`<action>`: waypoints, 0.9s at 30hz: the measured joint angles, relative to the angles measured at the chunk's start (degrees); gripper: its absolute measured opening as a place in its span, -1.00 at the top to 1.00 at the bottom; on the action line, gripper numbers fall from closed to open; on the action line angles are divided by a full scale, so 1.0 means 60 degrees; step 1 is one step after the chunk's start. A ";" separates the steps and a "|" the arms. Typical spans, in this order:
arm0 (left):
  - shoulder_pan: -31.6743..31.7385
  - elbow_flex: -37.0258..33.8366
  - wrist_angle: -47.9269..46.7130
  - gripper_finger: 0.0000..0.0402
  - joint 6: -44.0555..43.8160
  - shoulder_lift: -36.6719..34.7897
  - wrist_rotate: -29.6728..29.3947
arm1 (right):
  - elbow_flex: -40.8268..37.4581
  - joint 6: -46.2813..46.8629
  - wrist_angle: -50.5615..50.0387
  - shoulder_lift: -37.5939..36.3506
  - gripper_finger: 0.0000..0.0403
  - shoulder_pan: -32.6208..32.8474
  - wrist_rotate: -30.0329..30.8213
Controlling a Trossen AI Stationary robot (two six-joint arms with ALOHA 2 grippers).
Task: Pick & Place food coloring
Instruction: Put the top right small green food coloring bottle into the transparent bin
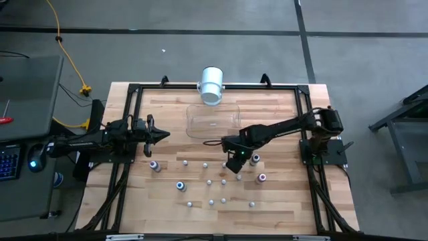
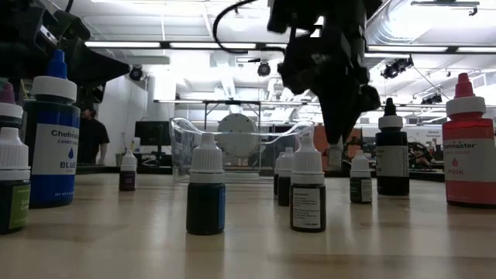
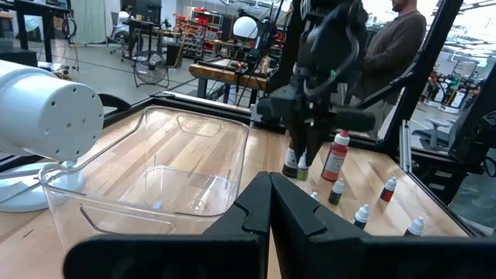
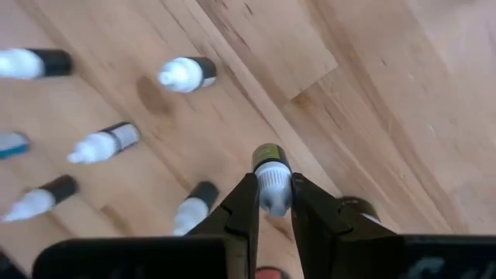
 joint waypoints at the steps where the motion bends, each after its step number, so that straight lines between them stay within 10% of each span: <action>1: 0.0000 0.0000 0.0000 1.00 0.0000 0.0000 0.0000 | 0.0000 0.0039 -0.0019 -0.0114 0.75 0.0000 0.0007; 27: 0.0002 0.0000 0.0002 1.00 0.0001 -0.0002 0.0000 | 0.6666 -0.2723 -0.5005 0.1110 0.74 -0.1245 0.1815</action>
